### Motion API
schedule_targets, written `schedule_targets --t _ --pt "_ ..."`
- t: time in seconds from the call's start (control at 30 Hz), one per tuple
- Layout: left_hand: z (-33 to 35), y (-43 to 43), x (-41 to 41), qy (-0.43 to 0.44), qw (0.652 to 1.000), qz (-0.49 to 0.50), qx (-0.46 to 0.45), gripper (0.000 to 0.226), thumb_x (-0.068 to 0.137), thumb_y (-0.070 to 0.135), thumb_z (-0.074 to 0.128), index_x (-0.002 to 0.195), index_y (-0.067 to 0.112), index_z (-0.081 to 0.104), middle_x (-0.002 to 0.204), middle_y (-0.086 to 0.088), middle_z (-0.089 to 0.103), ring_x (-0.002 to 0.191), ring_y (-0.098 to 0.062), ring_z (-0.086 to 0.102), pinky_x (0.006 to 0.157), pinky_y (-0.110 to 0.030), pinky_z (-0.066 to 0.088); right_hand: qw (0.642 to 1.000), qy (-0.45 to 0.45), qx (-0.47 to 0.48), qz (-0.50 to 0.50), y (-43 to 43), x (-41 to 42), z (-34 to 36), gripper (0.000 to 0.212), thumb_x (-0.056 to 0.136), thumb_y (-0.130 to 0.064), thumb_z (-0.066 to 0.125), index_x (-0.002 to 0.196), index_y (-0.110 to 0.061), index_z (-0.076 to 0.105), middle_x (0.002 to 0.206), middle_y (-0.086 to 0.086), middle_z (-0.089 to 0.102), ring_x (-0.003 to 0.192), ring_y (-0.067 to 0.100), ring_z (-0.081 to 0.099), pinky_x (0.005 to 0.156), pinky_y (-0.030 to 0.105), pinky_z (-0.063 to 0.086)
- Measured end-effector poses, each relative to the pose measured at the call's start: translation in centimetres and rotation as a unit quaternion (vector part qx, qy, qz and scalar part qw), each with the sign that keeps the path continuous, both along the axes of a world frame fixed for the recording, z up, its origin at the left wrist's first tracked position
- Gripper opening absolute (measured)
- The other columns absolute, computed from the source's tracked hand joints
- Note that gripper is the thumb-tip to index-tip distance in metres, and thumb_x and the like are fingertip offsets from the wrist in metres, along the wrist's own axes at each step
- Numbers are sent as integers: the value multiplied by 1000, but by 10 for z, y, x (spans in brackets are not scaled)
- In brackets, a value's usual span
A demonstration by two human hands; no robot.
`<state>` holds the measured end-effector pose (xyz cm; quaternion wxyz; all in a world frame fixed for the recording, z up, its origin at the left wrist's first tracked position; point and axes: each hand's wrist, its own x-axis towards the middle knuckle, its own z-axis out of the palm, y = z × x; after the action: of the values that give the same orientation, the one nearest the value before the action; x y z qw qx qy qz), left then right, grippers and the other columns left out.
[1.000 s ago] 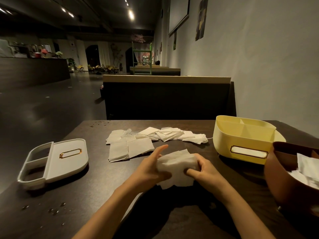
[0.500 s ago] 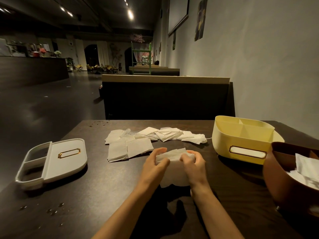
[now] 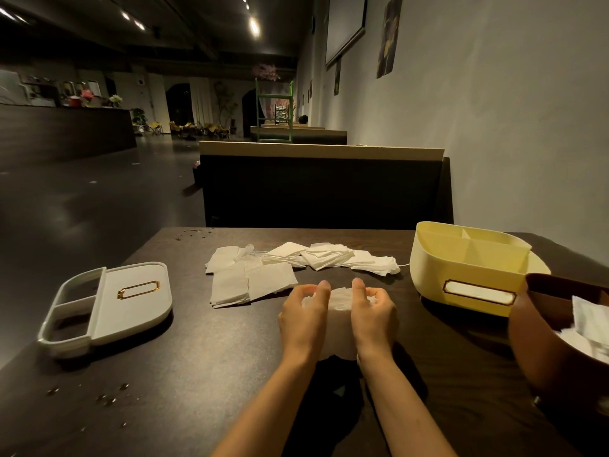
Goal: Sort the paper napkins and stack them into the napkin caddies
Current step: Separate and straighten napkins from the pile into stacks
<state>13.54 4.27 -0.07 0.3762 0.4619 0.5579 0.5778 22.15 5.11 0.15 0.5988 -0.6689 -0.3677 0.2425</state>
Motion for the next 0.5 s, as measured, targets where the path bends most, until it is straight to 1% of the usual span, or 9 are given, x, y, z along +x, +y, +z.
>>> schedule_targets --t 0.07,0.1,0.17,0.27,0.33,0.4,0.47,0.5 --pt "0 3 0 19 1000 17 -17 12 87 32 58 77 25 60 75 15 56 77 -8 53 68 -25 43 1000 -14 3 -2 1 0 -1 27 89 -36 58 88 -10 59 78 2 58 73 18 54 51 23 35" --pt "0 5 0 22 999 21 -25 11 86 27 58 78 22 61 74 13 56 76 -10 54 68 -26 43 1000 -22 2 -5 2 1 -1 25 89 -34 58 85 -10 58 76 2 57 71 17 53 51 23 35" --pt "0 7 0 11 999 18 -30 9 86 21 55 79 19 61 76 10 58 79 -14 55 74 -30 48 999 -34 -6 -7 3 3 -1 24 91 -30 56 78 -10 57 70 1 55 63 13 50 48 22 33" --pt "-1 8 -2 10 1000 0 -21 10 89 20 51 81 21 57 83 7 58 87 -18 56 82 -36 50 997 -78 -5 -16 6 5 -1 42 95 -29 49 58 -10 47 55 -1 48 52 9 41 45 22 30" --pt "-4 8 -5 31 999 -29 6 14 94 28 49 87 20 57 86 6 59 91 -19 56 84 -38 49 995 -96 1 -22 8 6 -1 49 98 -31 43 53 -12 43 51 -1 45 50 11 41 46 23 29" --pt "-7 7 -9 55 994 -87 24 24 95 44 47 90 23 58 89 5 61 89 -16 58 84 -38 50 995 -100 2 -25 10 8 1 52 99 -33 38 52 -11 44 51 0 47 52 14 43 47 23 29" --pt "-7 2 -13 86 984 -153 16 30 84 60 54 94 31 56 95 10 61 91 -9 59 86 -34 52 995 -95 -6 -28 12 9 2 53 100 -34 36 55 -8 48 53 0 47 53 14 43 48 25 30" --pt "-7 1 -15 94 978 -184 10 42 74 66 61 99 32 56 98 11 62 93 -7 61 86 -33 53 995 -90 -9 -30 12 9 4 53 100 -35 35 58 -6 51 53 0 47 54 15 44 49 28 29"
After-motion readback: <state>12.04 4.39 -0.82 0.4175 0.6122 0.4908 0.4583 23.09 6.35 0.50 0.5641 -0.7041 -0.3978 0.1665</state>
